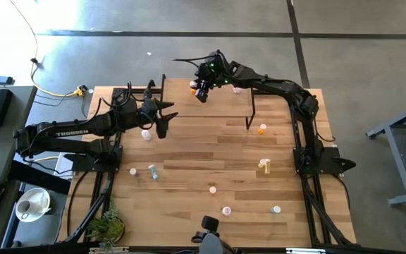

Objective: Pick and place medicine bottles onto shelf by color
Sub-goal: Put the middle left orange pill bottle on the shelf, then put the top left blue pill bottle on the shelf

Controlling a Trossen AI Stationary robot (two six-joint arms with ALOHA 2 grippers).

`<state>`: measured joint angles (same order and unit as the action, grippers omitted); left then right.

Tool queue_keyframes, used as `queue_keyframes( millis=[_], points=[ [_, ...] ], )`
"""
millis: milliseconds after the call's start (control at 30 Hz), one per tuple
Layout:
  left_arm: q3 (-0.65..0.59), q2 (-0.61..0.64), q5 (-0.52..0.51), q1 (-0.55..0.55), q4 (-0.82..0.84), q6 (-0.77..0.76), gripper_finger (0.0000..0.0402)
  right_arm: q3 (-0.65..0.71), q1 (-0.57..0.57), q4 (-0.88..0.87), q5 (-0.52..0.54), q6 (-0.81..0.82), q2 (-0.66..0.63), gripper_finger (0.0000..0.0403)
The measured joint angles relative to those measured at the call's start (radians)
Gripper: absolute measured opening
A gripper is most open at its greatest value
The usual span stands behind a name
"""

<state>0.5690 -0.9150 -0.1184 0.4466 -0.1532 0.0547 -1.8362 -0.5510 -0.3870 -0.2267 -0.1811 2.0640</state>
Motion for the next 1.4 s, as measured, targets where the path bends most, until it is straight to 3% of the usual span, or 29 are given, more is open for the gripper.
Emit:
queue_keyframes(
  millis=[467,867,1400],
  points=[
    [0.000,0.000,0.000,0.000,0.000,0.000,0.0191,0.000,0.000,-0.001,0.052,-0.002,0.000,0.0111],
    [0.000,0.000,0.000,0.000,0.005,0.000,0.0191,0.002,-0.005,0.004,0.065,0.019,-0.005,0.0194],
    [0.000,0.000,0.001,-0.003,0.171,-0.100,0.0191,0.002,0.000,-0.073,0.061,-0.003,-0.130,0.0200]
  ],
)
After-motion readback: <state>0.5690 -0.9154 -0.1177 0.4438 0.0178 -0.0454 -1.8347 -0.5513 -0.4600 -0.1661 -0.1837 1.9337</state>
